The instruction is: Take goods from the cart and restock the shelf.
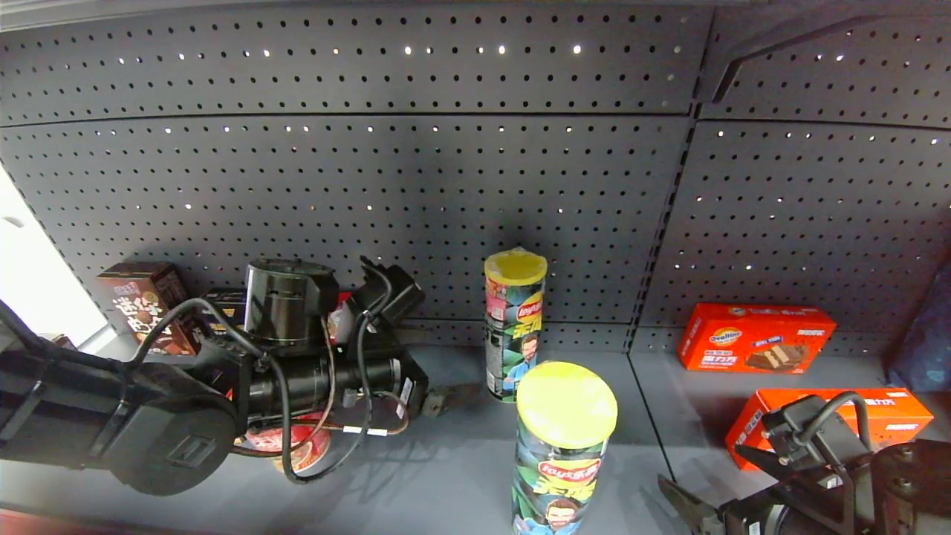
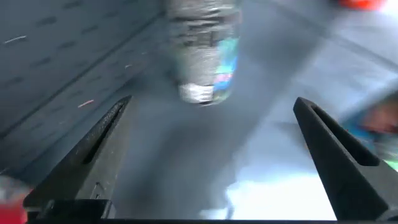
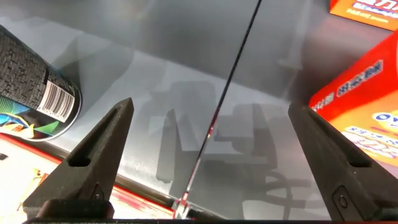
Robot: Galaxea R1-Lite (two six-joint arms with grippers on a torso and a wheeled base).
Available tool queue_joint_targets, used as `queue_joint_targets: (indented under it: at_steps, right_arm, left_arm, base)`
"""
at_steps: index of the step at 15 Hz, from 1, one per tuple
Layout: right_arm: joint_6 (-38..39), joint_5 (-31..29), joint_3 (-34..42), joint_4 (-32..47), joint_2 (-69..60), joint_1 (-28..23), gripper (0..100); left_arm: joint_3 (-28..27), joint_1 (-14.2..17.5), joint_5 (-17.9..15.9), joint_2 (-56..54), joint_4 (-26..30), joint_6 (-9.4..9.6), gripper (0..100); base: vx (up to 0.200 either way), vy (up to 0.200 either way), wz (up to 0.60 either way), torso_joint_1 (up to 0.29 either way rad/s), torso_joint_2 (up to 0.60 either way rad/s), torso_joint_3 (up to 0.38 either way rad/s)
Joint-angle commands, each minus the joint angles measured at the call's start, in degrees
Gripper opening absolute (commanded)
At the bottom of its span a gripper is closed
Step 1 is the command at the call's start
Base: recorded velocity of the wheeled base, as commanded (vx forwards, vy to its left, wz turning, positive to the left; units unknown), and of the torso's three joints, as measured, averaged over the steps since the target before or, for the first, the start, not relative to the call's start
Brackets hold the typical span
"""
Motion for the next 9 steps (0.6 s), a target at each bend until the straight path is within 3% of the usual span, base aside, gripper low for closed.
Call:
queue_joint_targets:
  at_steps: [1,3,4,5,9]
  right_arm:
    - [0.0,0.0,-0.2,-0.1,1.5,0.2,100]
    - [0.0,0.2,-0.5,-0.1,1.7,0.4,100]
    - [0.0,0.2,-0.6,-0.1,2.3,0.4,100]
    - [0.0,0.2,-0.6,-0.2,2.3,0.3,100]
    - [0.0,0.2,-0.4,-0.2,2.3,0.3,100]
  left_arm:
    - [-1.0,-1.8,7.0,0.8,0.2,-0.23,100]
    - [-3.2,-3.8,14.0,2.8,0.3,-0.14,100]
    - [-4.8,-5.2,22.7,5.0,0.3,0.21,100]
    - [-6.0,-5.7,26.4,6.4,0.3,0.21,100]
    - [-10.7,-5.5,28.4,10.4,0.3,0.21,100]
  base:
    - [0.000,0.000,0.00,0.000,0.00,0.000]
    - [0.000,0.000,0.00,0.000,0.00,0.000]
    - [0.000,0.000,0.00,0.000,0.00,0.000]
    - [0.000,0.000,0.00,0.000,0.00,0.000]
    - [0.000,0.000,0.00,0.000,0.00,0.000]
